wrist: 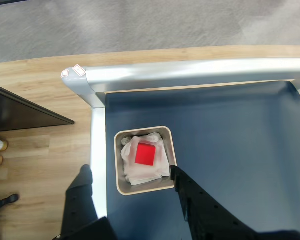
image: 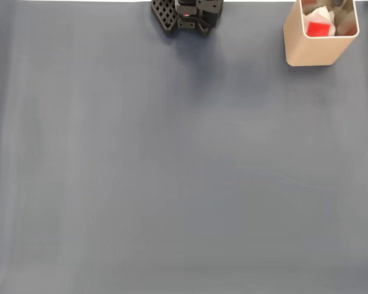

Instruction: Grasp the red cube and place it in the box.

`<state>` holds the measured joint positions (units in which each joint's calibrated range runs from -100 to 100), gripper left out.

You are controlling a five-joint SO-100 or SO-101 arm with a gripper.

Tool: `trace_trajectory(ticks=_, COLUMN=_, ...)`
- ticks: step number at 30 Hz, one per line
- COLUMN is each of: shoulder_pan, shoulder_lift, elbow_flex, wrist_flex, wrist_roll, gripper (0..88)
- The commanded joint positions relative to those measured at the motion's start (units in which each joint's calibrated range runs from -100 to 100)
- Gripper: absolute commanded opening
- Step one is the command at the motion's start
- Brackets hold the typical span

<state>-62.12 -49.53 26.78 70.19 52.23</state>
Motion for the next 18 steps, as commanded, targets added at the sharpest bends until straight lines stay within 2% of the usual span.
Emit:
trace_trajectory(ticks=1, shoulder_pan=1.5, shoulder_lift=-2.5, elbow_flex=-1.1, wrist_flex=1.3, wrist_roll=0.0, gripper=42.8)
trace_trajectory(ticks=18, shoulder_pan=1.0, shoulder_lift=-3.0, elbow_flex=-0.3, wrist_flex=-0.8, wrist_roll=-0.5, gripper=47.3)
